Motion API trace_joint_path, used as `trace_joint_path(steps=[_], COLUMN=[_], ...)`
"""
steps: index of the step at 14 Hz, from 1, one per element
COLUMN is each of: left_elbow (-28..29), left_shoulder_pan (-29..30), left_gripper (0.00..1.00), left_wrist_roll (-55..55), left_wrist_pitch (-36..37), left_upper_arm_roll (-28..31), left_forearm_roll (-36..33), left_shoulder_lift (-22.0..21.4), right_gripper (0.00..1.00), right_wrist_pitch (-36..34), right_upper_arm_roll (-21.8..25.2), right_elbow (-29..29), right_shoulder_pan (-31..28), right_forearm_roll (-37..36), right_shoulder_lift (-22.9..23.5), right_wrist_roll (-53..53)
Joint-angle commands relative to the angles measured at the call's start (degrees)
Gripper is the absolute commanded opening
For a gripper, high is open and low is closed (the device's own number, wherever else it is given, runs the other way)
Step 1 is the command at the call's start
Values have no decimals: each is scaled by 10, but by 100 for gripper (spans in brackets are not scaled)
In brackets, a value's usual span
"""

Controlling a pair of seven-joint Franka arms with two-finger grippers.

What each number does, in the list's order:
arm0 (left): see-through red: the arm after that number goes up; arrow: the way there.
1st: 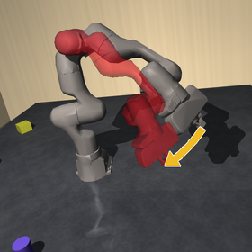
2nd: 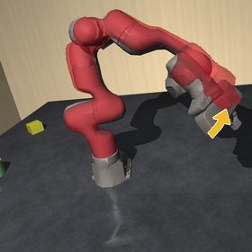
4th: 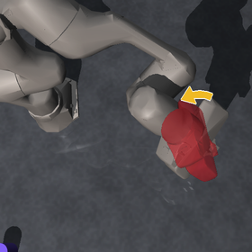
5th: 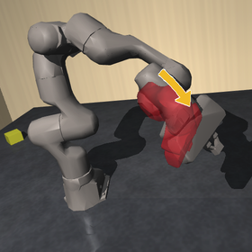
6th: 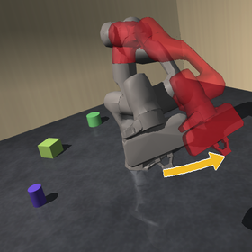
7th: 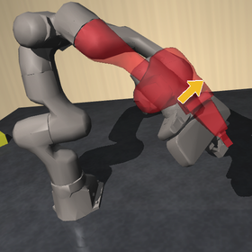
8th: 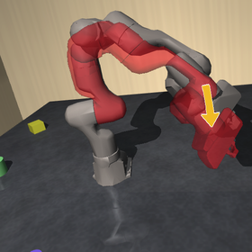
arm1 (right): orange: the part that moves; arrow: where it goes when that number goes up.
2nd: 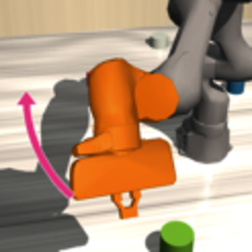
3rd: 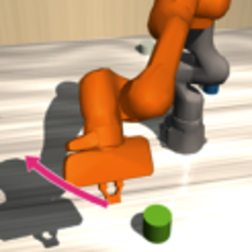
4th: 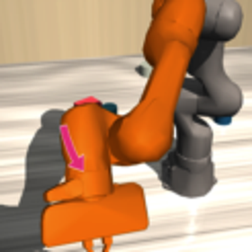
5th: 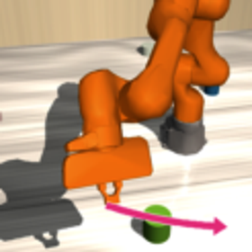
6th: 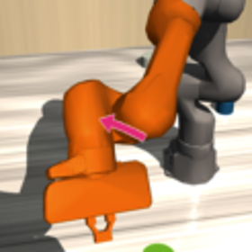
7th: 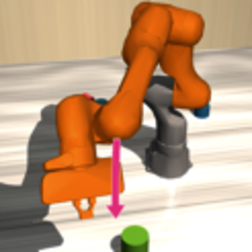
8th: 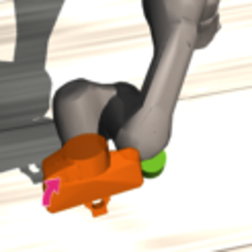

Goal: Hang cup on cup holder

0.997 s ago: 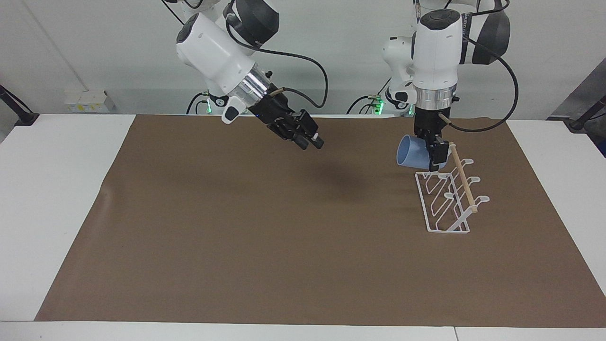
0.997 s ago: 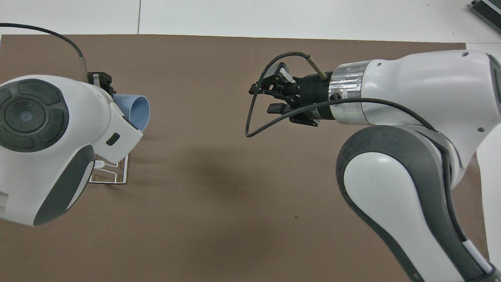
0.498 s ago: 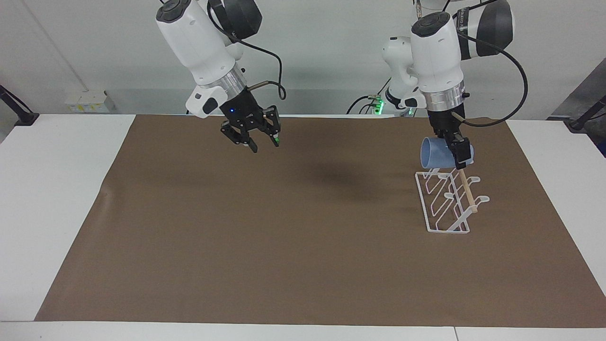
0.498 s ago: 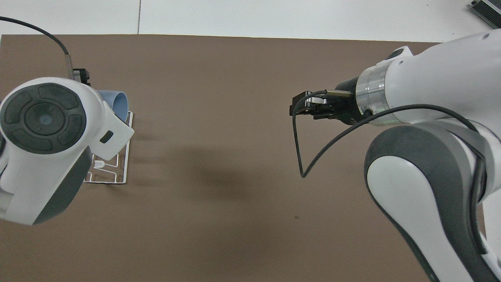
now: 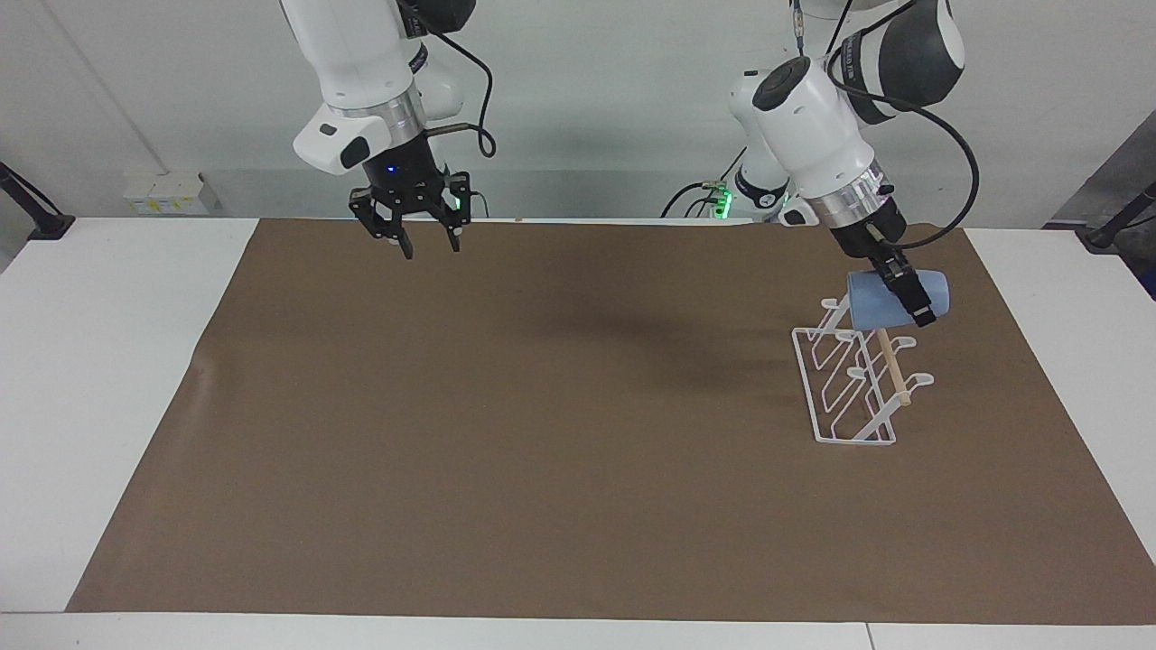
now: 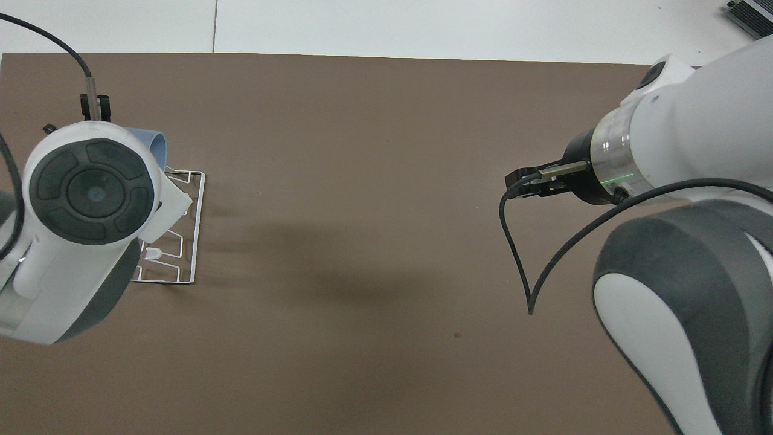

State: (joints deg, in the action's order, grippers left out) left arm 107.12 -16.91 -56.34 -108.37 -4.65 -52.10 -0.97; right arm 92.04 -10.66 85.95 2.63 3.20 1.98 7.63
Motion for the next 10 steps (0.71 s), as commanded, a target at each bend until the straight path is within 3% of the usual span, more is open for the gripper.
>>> trace_joint_path(steps=[1,5,8,10], left_elbow=[40,72,88,85], left_shoulder_pan=[-4,-3,0,-4], left_gripper=[0,0,0,0], left_wrist_roll=[104,114,117,132], left_wrist_pitch=[8,9,4,22], left_upper_arm_roll=[0,0,0,1], left_forearm_roll=[-72,-124,-160,-202], left_shoulder_lift=[0,5,13,44], right_gripper=[62,64,74,76], right_wrist_pitch=[-21,-55,-62,-60], right_upper_arm_roll=[-5,-7,-7,-6], right_elbow=[-2,4,25,51], right_shoulder_pan=[-41,-74,-83,-83], right_forearm_roll=[-9,-13,-12,-12], right_shoulder_lift=[-12,-22,-34,-48], right_wrist_roll=[-17,-15,-8,-9])
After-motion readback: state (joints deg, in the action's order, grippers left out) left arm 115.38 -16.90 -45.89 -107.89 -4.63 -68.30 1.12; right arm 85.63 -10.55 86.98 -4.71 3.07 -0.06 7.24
